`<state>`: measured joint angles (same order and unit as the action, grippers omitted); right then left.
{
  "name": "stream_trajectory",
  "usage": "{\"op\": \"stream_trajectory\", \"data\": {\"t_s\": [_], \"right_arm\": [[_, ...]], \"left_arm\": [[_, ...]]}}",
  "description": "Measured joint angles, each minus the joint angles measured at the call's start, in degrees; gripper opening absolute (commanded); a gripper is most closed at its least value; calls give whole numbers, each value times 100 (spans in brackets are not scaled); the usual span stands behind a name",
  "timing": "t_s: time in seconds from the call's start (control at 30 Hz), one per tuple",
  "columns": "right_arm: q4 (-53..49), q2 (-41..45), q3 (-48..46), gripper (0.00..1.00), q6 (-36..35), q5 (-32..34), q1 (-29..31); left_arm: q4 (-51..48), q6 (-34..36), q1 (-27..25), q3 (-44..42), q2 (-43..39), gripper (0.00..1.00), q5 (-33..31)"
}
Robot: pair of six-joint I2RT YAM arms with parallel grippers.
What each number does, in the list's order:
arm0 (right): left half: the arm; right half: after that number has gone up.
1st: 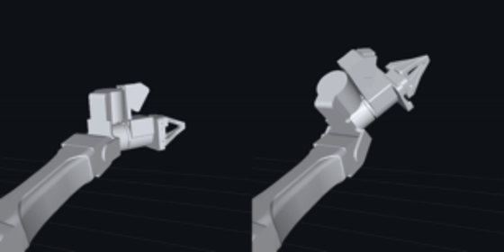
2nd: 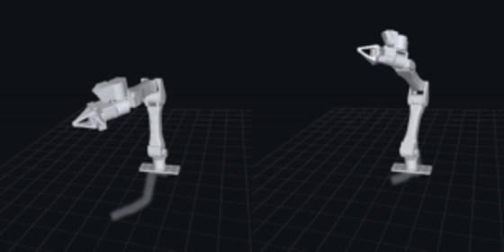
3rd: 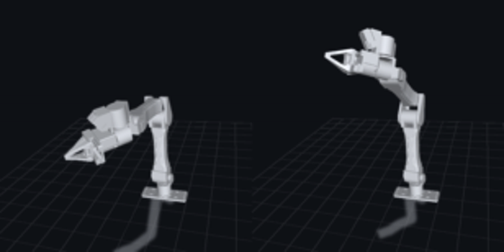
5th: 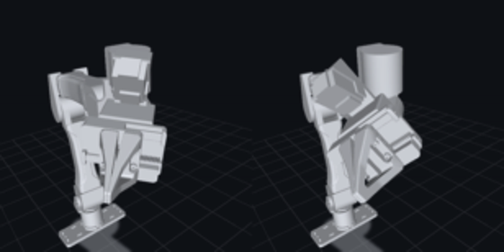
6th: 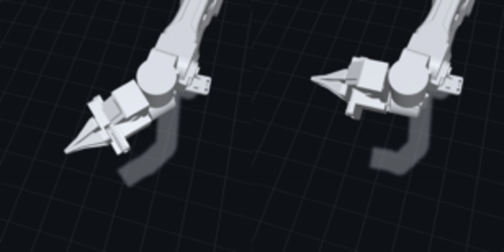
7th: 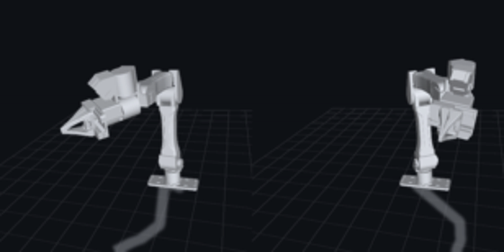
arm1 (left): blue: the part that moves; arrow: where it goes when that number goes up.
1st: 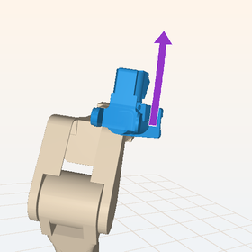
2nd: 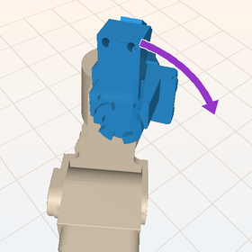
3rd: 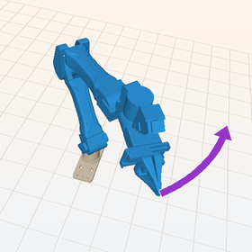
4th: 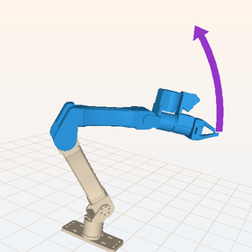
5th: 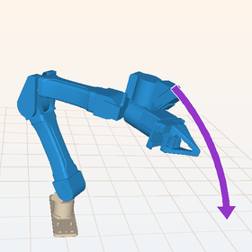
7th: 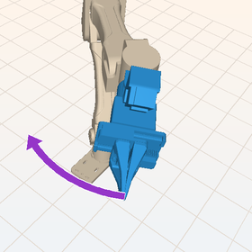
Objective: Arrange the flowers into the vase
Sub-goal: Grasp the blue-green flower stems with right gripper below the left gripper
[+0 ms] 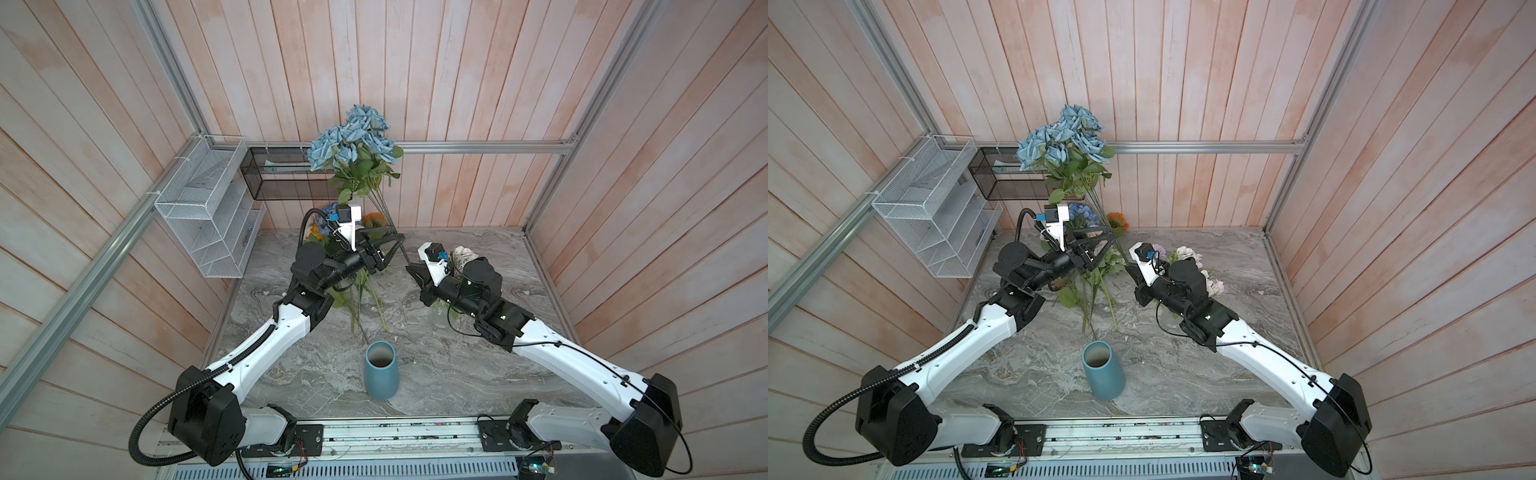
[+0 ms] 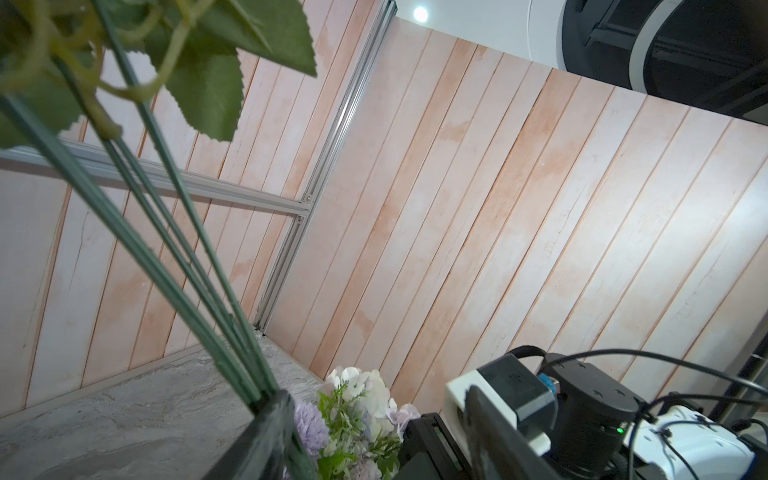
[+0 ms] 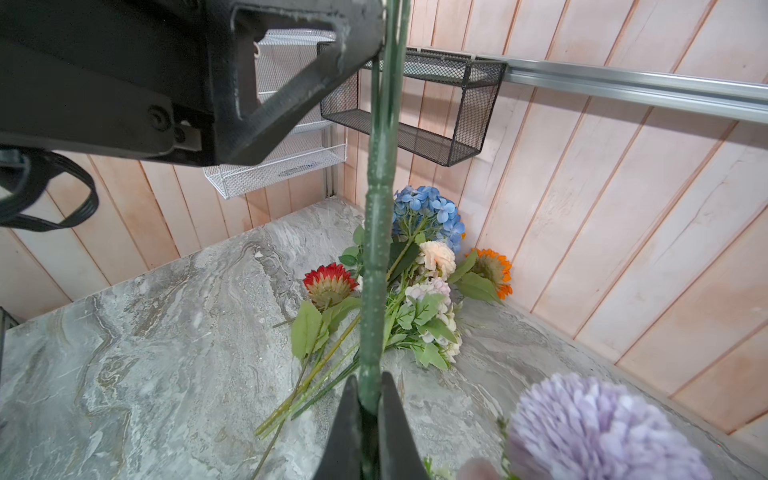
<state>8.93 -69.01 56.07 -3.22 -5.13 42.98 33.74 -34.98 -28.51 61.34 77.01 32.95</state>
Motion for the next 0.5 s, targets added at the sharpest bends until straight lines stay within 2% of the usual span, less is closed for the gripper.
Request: {"op": "stream_trajectory", "data": {"t_s": [0.13, 0.27, 0.5], "right_arm": [[22, 63, -2, 0, -2, 103, 0], [138, 144, -26, 0, 0, 114, 0], [302, 219, -190, 0, 24, -164, 0]], "left_arm": [[-168, -22, 2, -184, -35, 61, -55], [-389, -37, 17, -260, -35, 60, -129], [-376, -79, 136, -247, -31, 57, -186]]}}
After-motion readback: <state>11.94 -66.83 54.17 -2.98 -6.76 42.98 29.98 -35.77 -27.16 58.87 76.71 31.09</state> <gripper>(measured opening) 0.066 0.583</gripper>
